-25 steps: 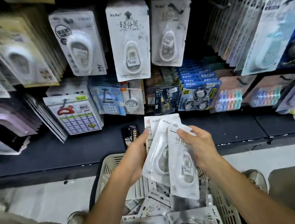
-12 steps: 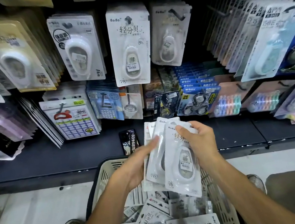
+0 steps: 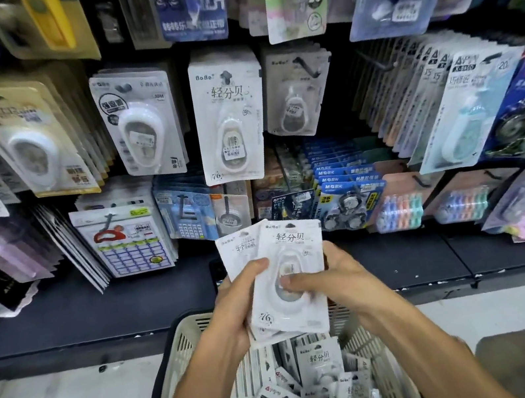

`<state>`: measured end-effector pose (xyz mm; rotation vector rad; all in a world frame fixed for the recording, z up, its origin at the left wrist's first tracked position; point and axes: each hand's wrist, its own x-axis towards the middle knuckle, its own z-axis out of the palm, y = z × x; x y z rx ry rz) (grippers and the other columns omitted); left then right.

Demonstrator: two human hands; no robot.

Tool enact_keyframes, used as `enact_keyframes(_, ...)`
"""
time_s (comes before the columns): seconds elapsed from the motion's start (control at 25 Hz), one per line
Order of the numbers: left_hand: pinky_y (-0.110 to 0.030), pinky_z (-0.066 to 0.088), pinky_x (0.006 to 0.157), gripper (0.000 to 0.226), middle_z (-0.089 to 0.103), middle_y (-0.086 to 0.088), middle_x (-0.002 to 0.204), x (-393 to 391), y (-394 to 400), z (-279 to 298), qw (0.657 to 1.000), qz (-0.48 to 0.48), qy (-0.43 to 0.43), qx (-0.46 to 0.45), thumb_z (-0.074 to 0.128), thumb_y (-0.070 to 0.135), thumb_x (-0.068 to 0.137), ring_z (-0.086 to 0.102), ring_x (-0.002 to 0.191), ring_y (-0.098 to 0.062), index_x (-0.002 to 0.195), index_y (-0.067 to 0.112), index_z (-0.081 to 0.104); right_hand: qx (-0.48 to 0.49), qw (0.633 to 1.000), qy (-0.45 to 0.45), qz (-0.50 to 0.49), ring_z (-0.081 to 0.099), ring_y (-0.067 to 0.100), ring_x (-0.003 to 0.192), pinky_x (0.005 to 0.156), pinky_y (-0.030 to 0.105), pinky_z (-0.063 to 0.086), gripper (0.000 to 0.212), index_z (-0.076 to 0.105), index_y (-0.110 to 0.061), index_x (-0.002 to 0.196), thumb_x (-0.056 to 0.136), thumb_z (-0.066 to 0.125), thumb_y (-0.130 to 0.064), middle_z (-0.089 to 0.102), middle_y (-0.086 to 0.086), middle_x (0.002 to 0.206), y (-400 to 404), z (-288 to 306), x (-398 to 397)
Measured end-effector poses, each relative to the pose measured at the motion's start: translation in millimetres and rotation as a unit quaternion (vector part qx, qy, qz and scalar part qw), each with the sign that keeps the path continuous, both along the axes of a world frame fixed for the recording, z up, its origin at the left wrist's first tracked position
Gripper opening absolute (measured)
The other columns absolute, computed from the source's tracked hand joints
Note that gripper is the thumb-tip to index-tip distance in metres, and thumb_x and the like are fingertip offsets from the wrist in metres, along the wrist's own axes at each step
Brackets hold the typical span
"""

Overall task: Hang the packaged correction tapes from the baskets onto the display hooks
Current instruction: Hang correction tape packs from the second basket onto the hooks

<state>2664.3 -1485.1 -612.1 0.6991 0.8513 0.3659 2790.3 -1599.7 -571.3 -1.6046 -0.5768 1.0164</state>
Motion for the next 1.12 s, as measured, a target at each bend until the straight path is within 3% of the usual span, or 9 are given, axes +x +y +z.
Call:
enact_keyframes(0.08,-0.055,0.062,0.082,0.061,0.076,-0.02,0.114,-5.4,1.5,8.4,0.999,-0.003,-0.045,0.015,0.087,0.031,0.066,0.074,0.101,-0.039,0.122,0.011,0.072,0.027,0.998,0.025,-0.053,0.077,0.02,0.09,0.066,0.026,0.06,0.045,0.067,-0.013,0.113,0.074,0.086,-0.002,0.08,0.002,0.099,-3.2,6.7,7.3)
enact_keyframes(0.2,-0.043,0.064,0.069,0.068,0.077,-0.019,0.109,-9.9,2.3,30.5,0.994,-0.038,-0.074,0.063,0.092,0.026,0.056,0.077,0.091,-0.034,0.118,0.01,0.07,0.122,0.981,0.065,-0.138,0.077,0.031,0.091,0.072,0.041,0.062,0.049,0.065,-0.013,0.118,0.072,0.084,-0.011,0.077,0.014,0.108,-13.0,21.3,30.8)
enact_keyframes(0.28,-0.037,0.062,0.064,0.06,0.079,-0.016,0.102,-10.1,6.2,53.0,0.984,-0.072,-0.079,0.144,0.099,0.02,0.053,0.078,0.086,-0.032,0.108,0.013,0.074,0.207,0.969,0.008,-0.135,0.076,0.03,0.094,0.073,0.039,0.062,0.059,0.066,-0.02,0.122,0.069,0.089,-0.026,0.076,0.014,0.114,-17.3,39.1,43.3)
enact_keyframes(0.36,-0.034,0.062,0.065,0.057,0.08,-0.014,0.101,-10.6,16.3,82.1,0.971,-0.066,-0.102,0.204,0.097,0.027,0.049,0.078,0.087,-0.032,0.101,0.017,0.078,0.261,0.959,-0.037,-0.105,0.075,0.028,0.098,0.073,0.035,0.062,0.065,0.067,-0.026,0.125,0.067,0.092,-0.04,0.075,0.011,0.118,-12.6,63.0,46.9)
enact_keyframes(0.44,-0.035,0.062,0.067,0.053,0.08,-0.013,0.101,-11.8,34.9,114.6,0.96,-0.033,-0.134,0.242,0.094,0.029,0.048,0.078,0.089,-0.032,0.098,0.021,0.08,0.288,0.95,-0.067,-0.097,0.076,0.026,0.097,0.072,0.032,0.061,0.06,0.067,-0.028,0.125,0.071,0.089,-0.043,0.076,0.009,0.117,2.8,88.4,48.3)
enact_keyframes(0.64,-0.037,0.064,0.07,0.057,0.079,-0.017,0.104,-14.9,73.3,159.8,0.946,-0.017,-0.121,0.302,0.092,0.017,0.055,0.077,0.091,-0.033,0.109,0.01,0.075,0.226,0.929,-0.186,-0.224,0.077,0.017,0.082,0.072,0.042,0.061,0.046,0.062,-0.041,0.115,0.075,0.084,-0.051,0.08,-0.005,0.092,34.2,122.3,44.2)
enact_keyframes(0.8,-0.037,0.063,0.065,0.06,0.078,-0.019,0.104,-19.1,81.3,156.1,0.952,0.023,-0.14,0.272,0.095,0.022,0.05,0.077,0.088,-0.036,0.106,0.01,0.077,0.221,0.898,-0.217,-0.311,0.073,0.009,0.067,0.051,0.032,0.053,0.045,0.061,-0.037,0.097,0.067,0.078,-0.065,0.077,-0.012,0.082,22.0,106.3,40.9)
enact_keyframes(0.92,-0.037,0.063,0.067,0.054,0.078,-0.018,0.105,-12.6,79.3,153.7,0.951,0.022,-0.15,0.27,0.096,0.022,0.052,0.077,0.091,-0.036,0.102,0.013,0.079,0.178,0.897,-0.255,-0.314,0.067,0.018,0.073,0.063,0.04,0.055,0.037,0.064,-0.029,0.09,0.076,0.077,-0.06,0.07,-0.01,0.08,27.9,96.5,45.2)
enact_keyframes(1.12,-0.037,0.063,0.071,0.056,0.078,-0.015,0.108,-2.5,68.2,151.8,0.949,0.016,-0.15,0.278,0.095,0.03,0.049,0.077,0.096,-0.035,0.102,0.02,0.079,0.189,0.917,-0.198,-0.291,0.065,0.011,0.079,0.072,0.029,0.047,0.013,0.074,-0.03,0.087,0.08,0.083,-0.038,0.075,-0.006,0.087,33.1,99.8,50.1)
